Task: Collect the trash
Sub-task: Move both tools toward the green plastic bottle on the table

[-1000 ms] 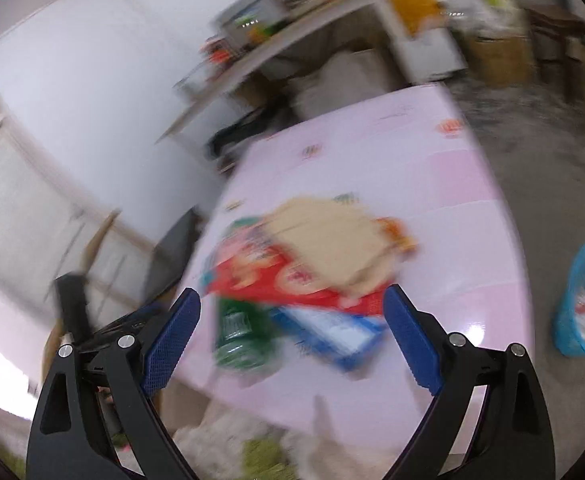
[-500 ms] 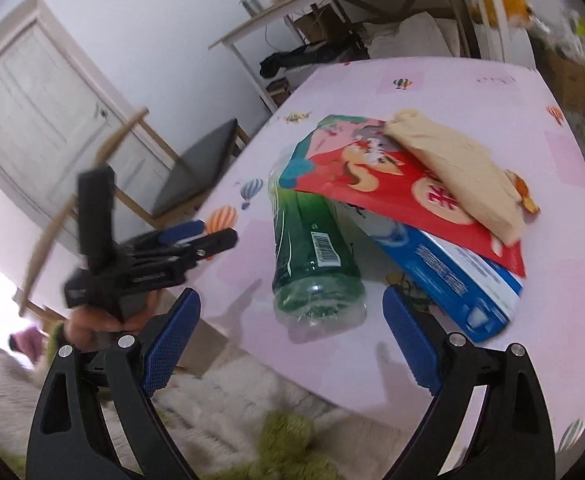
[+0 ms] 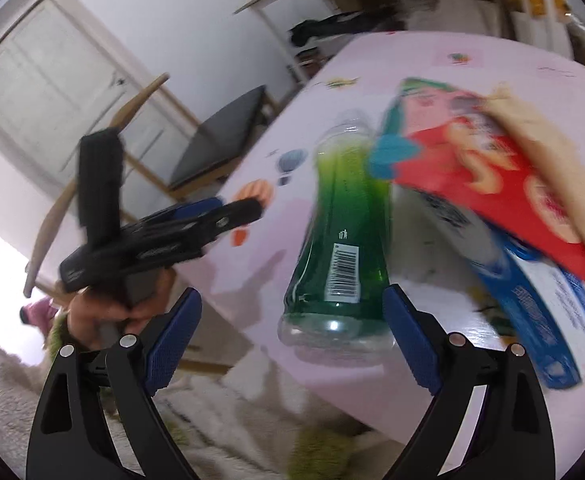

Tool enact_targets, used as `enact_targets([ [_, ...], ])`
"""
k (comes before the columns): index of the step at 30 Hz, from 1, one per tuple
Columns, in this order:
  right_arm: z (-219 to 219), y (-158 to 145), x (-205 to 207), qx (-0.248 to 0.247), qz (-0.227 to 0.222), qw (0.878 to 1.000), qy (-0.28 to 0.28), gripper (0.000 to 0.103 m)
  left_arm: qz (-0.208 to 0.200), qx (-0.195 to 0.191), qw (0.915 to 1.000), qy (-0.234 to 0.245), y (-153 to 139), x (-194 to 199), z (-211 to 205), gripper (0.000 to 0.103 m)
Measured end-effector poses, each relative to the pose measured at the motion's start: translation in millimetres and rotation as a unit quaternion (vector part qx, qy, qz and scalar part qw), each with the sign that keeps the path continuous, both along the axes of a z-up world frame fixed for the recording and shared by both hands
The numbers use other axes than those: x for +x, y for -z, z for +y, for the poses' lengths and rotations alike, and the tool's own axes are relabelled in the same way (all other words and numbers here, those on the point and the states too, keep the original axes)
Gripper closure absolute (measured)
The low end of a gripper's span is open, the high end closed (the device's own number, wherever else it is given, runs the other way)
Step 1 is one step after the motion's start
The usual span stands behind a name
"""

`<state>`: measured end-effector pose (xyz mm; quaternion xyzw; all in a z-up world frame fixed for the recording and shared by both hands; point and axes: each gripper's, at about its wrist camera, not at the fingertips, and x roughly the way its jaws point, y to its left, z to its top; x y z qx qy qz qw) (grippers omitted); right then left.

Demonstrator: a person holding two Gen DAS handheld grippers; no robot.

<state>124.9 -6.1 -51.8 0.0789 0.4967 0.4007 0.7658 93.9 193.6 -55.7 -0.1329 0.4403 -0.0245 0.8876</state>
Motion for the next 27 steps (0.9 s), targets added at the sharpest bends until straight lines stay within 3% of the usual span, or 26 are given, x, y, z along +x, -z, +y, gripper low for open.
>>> enact_targets([
  [5,5.8,1.5,-1.3,0.027,0.017,0.999,-0.019,0.013,0.003,-0.012,0.9999,-0.006,1.3,4.7,9.3,0.013],
  [10,-20.2,-28.6,-11.1,0.071,-0.014,0.997,-0.03,0.013,-0.003,-0.02,0.9998,0.002,-2.1,9.9,12.3,0.013],
  [14,-69.7,-60.0,-8.7,0.091,-0.062,0.993,0.029,0.013,-0.009,-0.022,0.9997,0.009,-3.4,15.2,12.1,0.013],
  [17,-115.9,-69.3,5.2,0.059,-0.089,0.986,0.127,0.013,-0.003,-0.021,0.9997,0.013,-1.4,20.1,12.2,0.013],
  [20,-139.5,-62.3,25.7,0.003,-0.087,0.978,0.189,0.013,-0.003,-0.027,0.9995,0.014,-0.9,23.0,11.1,0.013],
  [24,-133.6,-46.4,55.8,-0.075,-0.089,0.973,0.2,0.021,0.001,-0.037,0.9991,0.023,2.3,25.2,3.5,0.013],
  [27,-125.7,-36.6,74.1,-0.093,-0.082,0.975,0.182,0.024,0.002,-0.046,0.9986,0.024,4.0,26.5,-0.1,0.013],
])
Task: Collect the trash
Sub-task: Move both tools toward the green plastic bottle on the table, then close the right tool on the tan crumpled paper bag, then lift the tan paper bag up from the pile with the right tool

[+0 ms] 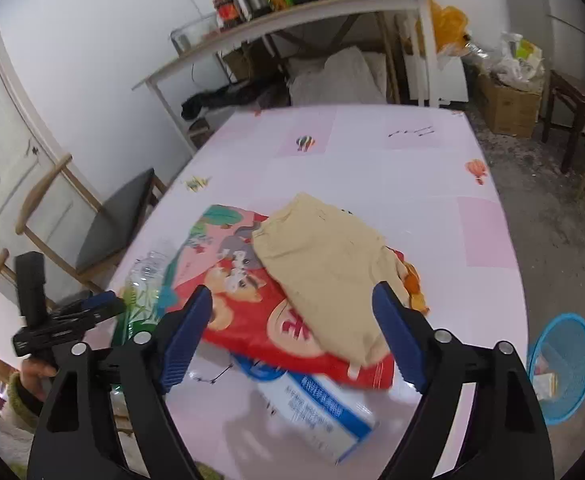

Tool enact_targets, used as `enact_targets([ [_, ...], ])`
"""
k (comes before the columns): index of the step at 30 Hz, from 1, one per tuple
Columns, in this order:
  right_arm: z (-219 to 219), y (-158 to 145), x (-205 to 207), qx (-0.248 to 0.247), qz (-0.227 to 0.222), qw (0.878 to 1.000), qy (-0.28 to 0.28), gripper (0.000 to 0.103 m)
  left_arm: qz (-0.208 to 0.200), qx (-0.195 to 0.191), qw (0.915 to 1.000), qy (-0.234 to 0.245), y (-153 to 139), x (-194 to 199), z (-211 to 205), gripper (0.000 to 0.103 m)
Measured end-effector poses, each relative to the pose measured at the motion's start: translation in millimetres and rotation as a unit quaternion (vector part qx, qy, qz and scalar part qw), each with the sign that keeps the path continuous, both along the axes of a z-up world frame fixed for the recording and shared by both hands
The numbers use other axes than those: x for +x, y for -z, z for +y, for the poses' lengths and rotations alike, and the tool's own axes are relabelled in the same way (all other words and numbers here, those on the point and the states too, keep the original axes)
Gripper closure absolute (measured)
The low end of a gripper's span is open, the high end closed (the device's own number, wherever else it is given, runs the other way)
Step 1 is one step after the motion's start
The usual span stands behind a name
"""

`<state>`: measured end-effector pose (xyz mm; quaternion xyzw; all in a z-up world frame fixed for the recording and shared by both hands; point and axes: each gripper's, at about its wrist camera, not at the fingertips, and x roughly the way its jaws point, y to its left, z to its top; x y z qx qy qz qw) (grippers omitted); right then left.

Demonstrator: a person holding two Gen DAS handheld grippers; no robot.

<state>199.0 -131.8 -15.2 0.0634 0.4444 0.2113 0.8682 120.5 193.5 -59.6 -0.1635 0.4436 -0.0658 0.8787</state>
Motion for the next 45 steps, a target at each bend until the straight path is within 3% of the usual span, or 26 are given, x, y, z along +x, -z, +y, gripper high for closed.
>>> enact_targets([
  [5,18.2,11.1,25.1,-0.015,0.012,0.999,-0.036,0.031,0.007,-0.01,0.9998,0.013,2.0,4.9,-11.4,0.013],
  [12,20.7,23.8,37.1,-0.01,0.028,0.999,-0.029,0.076,-0.002,0.006,0.9998,0.02,-0.8,5.9,-19.5,0.013],
  [16,15.8,18.3,37.6,0.011,0.025,0.999,-0.03,0.077,-0.002,0.001,0.9999,0.016,-1.3,7.7,-15.8,0.013],
  [17,15.7,16.5,38.1,0.014,0.025,0.999,-0.034,0.076,-0.003,0.002,0.9999,0.015,-1.7,7.4,-15.1,0.013],
  [18,15.5,13.1,38.6,0.018,0.026,0.999,-0.044,0.067,-0.003,0.002,0.9999,0.015,-1.7,7.3,-14.7,0.013],
  [19,15.4,9.3,40.3,0.02,0.022,0.998,-0.055,0.047,-0.003,0.002,0.9999,0.014,-1.7,7.2,-13.8,0.013],
  [21,15.8,1.0,43.1,0.023,0.006,0.995,-0.092,0.025,-0.004,0.001,0.9999,0.014,-1.7,6.6,-13.3,0.013],
  [23,13.8,-2.8,48.6,0.025,0.0,0.992,-0.122,0.019,-0.004,0.001,0.9999,0.014,-1.0,5.5,-12.8,0.013],
  [24,12.4,-2.4,55.8,0.03,0.006,0.989,-0.147,0.011,-0.003,0.001,0.9999,0.015,-0.6,4.5,-12.6,0.013],
  [31,20.3,30.8,102.7,-0.007,0.072,0.965,-0.25,0.009,0.001,0.005,0.9999,0.015,-0.9,3.1,-14.4,0.013],
  [37,18.0,62.2,127.9,0.036,0.122,0.961,-0.245,0.01,0.005,0.012,0.9998,0.011,-3.7,4.9,-17.0,0.013],
  [38,16.6,63.4,128.0,0.048,0.123,0.96,-0.245,0.012,0.005,0.014,0.9998,0.01,-3.8,4.7,-17.3,0.013],
  [40,12.6,64.4,126.2,0.07,0.123,0.961,-0.239,0.034,0.007,0.014,0.9998,0.01,-3.7,4.2,-17.5,0.013],
  [41,9.8,64.8,125.6,0.077,0.122,0.961,-0.235,0.038,0.008,0.014,0.9998,0.01,-3.8,4.3,-17.5,0.013],
  [43,5.6,65.0,125.5,0.087,0.121,0.963,-0.225,0.056,0.008,0.015,0.9998,0.011,-3.8,4.5,-18.1,0.013],
  [45,0.8,61.0,123.2,0.1,0.109,0.967,-0.208,0.066,0.009,0.017,0.9998,0.009,-4.3,5.1,-18.7,0.013],
])
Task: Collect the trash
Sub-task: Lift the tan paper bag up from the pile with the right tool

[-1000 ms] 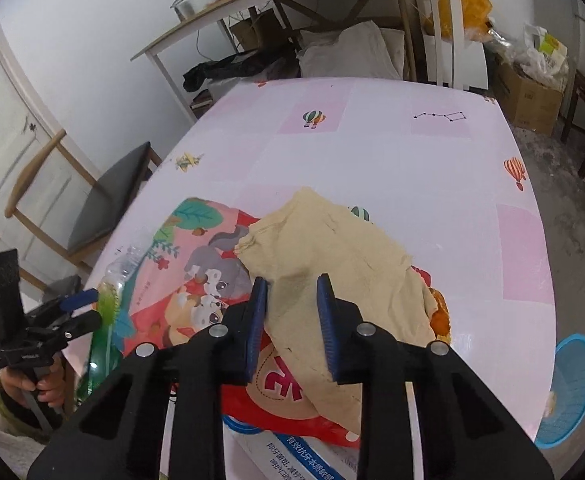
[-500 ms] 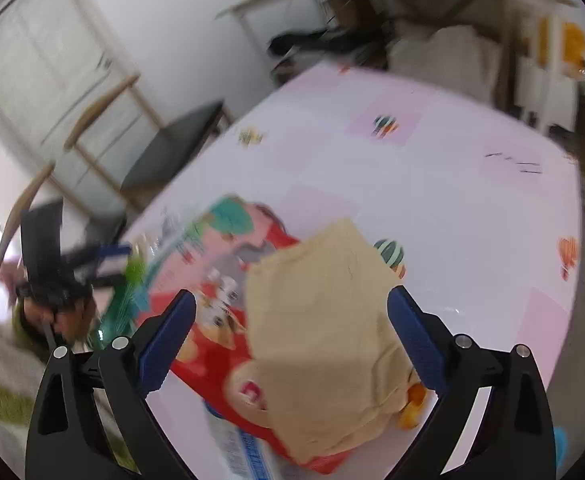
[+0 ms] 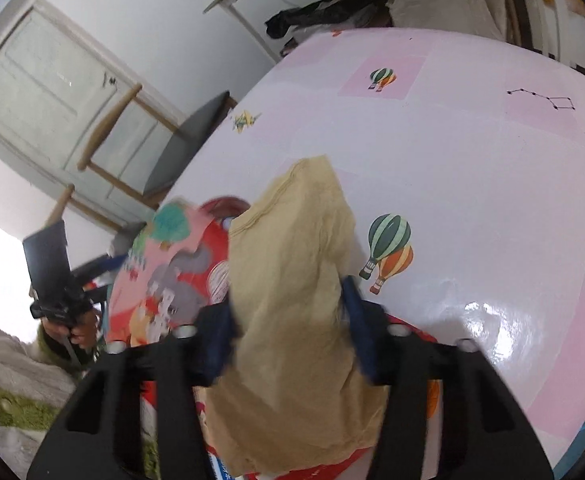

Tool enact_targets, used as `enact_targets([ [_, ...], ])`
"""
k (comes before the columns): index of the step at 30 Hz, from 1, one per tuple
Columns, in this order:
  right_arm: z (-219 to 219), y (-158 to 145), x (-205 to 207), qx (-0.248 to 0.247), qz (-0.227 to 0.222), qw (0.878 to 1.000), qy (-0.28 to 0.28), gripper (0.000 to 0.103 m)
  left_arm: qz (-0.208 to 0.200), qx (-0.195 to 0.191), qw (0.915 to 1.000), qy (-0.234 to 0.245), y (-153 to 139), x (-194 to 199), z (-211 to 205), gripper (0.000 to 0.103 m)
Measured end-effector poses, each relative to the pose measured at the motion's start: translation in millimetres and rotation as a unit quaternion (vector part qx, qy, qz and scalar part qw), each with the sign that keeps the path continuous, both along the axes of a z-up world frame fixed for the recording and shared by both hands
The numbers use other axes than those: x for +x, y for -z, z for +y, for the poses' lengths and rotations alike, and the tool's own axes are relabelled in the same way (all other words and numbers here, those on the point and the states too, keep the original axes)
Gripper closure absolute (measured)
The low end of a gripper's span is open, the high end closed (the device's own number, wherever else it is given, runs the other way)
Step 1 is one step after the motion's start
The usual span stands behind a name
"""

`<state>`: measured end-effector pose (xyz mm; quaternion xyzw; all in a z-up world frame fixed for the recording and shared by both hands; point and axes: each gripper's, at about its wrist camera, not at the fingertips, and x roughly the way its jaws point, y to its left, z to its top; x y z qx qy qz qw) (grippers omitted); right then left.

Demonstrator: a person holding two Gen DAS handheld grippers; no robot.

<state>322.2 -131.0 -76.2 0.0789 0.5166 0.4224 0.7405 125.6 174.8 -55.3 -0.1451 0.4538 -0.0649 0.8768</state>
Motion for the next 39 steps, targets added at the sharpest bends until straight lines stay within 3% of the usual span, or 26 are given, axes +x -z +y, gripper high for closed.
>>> enact_targets([
  [4,-8.0,-20.1,-2.0,0.039,-0.028,0.997,0.056,0.077,-0.003,0.005,1.0,-0.004,-0.7,-1.8,-0.2,0.013],
  [7,-14.1,-44.4,-0.2,0.07,-0.052,0.991,0.102,0.08,-0.006,0.003,1.0,-0.006,-2.2,-5.1,1.2,0.013],
  [12,-33.7,-79.4,-15.5,0.109,-0.069,0.974,0.187,0.08,-0.019,0.0,0.9996,-0.022,-9.2,-10.2,4.3,0.013],
  [16,-58.2,-92.3,-51.8,0.13,-0.075,0.961,0.232,0.08,-0.032,0.006,0.999,-0.029,-15.0,-13.7,6.2,0.013],
  [19,-80.0,-87.4,-78.9,0.101,-0.073,0.955,0.27,0.08,-0.046,0.022,0.9983,-0.031,-20.9,-17.2,6.2,0.013],
  [22,-88.5,-72.1,-100.0,0.029,-0.067,0.949,0.308,0.08,-0.061,0.03,0.9972,-0.031,-27.9,-19.4,4.9,0.013],
  [26,-102.9,-43.0,-117.4,0.011,-0.036,0.939,0.342,0.08,-0.056,0.033,0.9973,-0.033,-26.4,-19.9,6.2,0.013],
  [33,-113.4,-9.8,-137.2,0.008,-0.008,0.925,0.381,0.08,-0.05,0.039,0.9972,-0.039,-25.3,-28.5,4.1,0.013],
  [39,-116.6,-3.1,-147.0,0.025,0.0,0.919,0.394,0.08,-0.03,0.022,0.9986,-0.039,-16.4,-29.8,2.2,0.013],
])
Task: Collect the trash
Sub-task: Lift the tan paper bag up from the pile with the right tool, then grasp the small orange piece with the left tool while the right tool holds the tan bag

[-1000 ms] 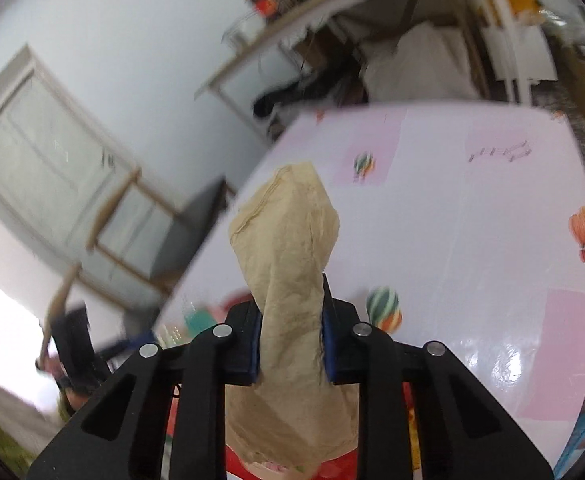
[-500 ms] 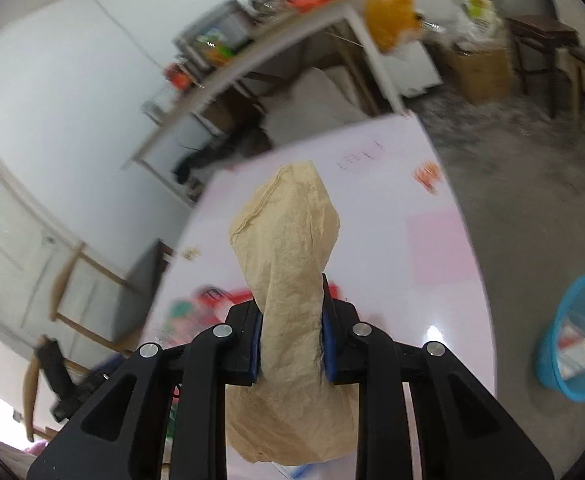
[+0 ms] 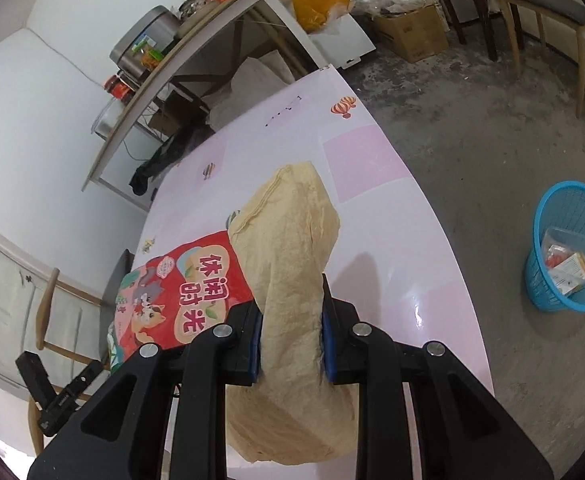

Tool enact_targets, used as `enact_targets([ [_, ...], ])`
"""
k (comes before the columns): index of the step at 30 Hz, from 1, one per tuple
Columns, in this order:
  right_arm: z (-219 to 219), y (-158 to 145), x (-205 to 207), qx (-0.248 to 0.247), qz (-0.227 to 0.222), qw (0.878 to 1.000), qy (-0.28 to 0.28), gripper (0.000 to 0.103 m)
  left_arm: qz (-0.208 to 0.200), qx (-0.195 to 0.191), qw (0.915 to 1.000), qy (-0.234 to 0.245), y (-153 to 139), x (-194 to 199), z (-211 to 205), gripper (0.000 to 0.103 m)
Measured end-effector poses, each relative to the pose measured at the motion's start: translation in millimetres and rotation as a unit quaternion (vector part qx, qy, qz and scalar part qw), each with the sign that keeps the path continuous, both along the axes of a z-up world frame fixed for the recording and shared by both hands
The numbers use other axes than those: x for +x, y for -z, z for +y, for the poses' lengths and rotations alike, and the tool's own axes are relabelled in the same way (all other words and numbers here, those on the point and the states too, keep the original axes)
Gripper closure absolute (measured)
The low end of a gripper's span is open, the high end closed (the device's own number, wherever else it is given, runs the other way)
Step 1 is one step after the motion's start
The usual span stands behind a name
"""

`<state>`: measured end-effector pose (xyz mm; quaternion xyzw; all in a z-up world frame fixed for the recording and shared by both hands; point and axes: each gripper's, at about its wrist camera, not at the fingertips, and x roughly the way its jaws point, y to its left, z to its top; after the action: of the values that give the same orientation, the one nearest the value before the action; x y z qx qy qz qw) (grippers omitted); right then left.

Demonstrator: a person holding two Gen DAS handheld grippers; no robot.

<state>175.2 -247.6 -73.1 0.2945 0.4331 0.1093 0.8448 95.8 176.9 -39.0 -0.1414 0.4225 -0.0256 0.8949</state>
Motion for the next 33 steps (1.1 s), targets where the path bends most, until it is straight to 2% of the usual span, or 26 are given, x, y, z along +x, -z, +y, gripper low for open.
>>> enact_targets([
  [16,-8.3,-11.5,-12.6,0.007,-0.013,1.0,0.006,0.08,0.01,0.015,0.9997,0.017,-2.4,-5.1,-10.2,0.013],
  [20,-10.7,-18.6,-13.9,-0.001,-0.02,1.0,0.011,0.08,-0.006,0.02,0.9996,0.021,-19.1,-4.1,-10.7,0.013],
  [23,-14.8,-25.1,-16.9,-0.006,-0.028,0.999,0.021,0.08,-0.034,0.01,0.9969,0.07,-48.1,5.1,-23.8,0.013],
  [25,-17.3,-28.0,-19.9,-0.008,-0.034,0.999,0.026,0.08,-0.049,-0.017,0.9915,0.119,-72.8,19.2,-37.6,0.013],
  [28,-23.1,-28.1,-28.1,-0.004,-0.041,0.999,0.035,0.08,-0.049,-0.004,0.977,0.207,-102.6,51.4,-81.6,0.013],
  [30,-28.6,-26.1,-32.4,0.003,-0.04,0.998,0.039,0.08,-0.033,0.02,0.964,0.263,-110.2,72.6,-118.8,0.013],
  [32,-36.5,-24.4,-36.8,0.003,-0.039,0.998,0.046,0.08,-0.026,0.046,0.9466,0.318,-110.2,93.1,-158.3,0.013],
  [33,-40.1,-24.1,-38.0,0.003,-0.039,0.998,0.05,0.08,-0.016,0.073,0.9348,0.347,-103.9,106.2,-183.4,0.013],
])
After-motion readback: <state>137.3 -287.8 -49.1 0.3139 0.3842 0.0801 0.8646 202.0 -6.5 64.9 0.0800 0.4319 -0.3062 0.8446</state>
